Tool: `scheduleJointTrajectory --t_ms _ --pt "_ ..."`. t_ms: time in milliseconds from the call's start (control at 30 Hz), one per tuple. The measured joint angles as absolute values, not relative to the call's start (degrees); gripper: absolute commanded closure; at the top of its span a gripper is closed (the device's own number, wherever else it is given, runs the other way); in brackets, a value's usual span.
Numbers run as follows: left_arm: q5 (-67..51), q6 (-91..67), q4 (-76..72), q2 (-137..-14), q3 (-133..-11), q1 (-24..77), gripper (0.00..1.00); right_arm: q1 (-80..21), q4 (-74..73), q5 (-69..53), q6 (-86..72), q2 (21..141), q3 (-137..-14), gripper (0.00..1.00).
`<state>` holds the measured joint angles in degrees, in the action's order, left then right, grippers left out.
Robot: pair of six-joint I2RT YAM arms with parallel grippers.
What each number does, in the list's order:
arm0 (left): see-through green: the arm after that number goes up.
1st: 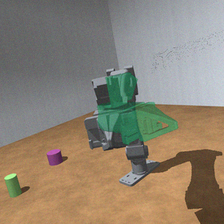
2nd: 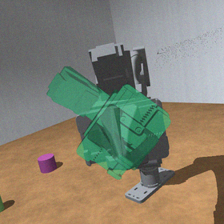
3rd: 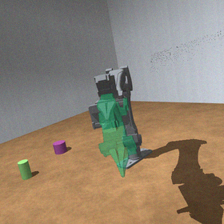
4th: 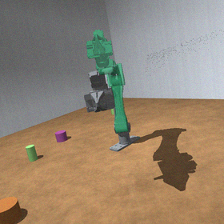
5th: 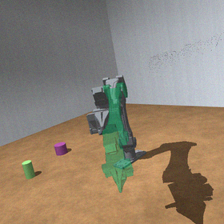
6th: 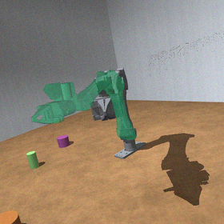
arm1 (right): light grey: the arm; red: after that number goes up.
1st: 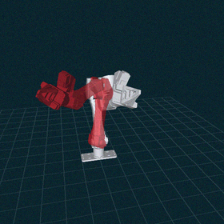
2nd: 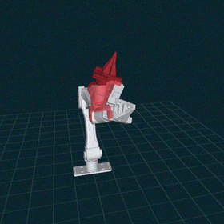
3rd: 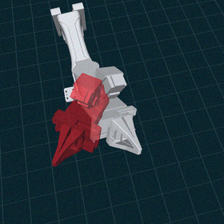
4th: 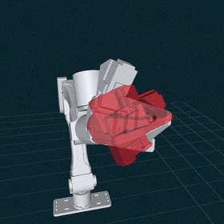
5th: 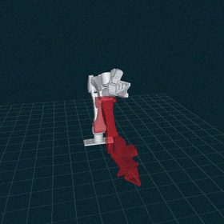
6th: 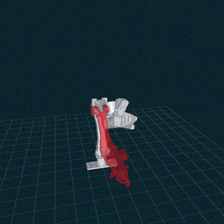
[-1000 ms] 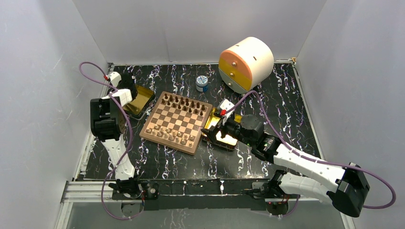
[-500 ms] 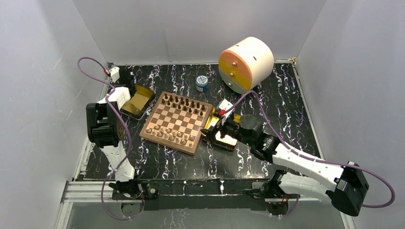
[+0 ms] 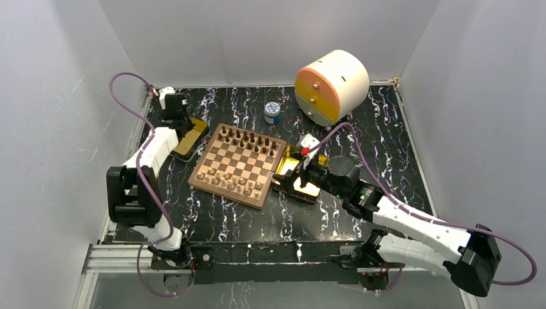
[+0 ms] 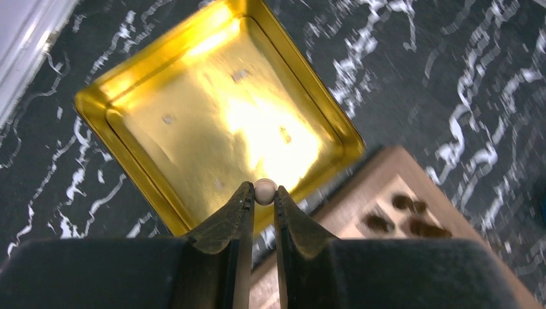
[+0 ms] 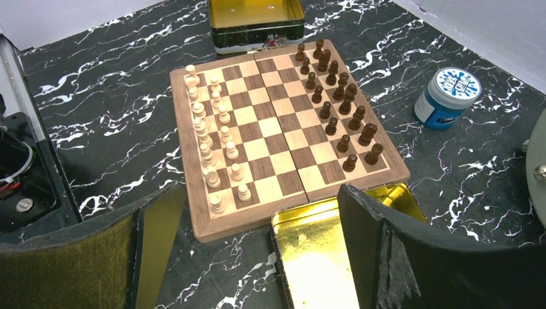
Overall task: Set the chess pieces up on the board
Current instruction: Place the chess piece on the chessboard.
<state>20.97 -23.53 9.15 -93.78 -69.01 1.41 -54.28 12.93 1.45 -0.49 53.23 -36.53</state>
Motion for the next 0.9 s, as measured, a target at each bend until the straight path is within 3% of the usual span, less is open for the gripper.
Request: scheduleJointTrajectory --t_ms 467,900 --pt "17.4 -24.3 14.0 -74.5 -52.8 11.1 0.97 -54.3 8.0 1.6 -1.1 51.4 -37.6 0.01" --pt "17.3 -26.4 13.9 -73.1 -46.4 12.3 0.97 -54.3 6.9 1.5 -2.4 50.9 -37.8 0.01"
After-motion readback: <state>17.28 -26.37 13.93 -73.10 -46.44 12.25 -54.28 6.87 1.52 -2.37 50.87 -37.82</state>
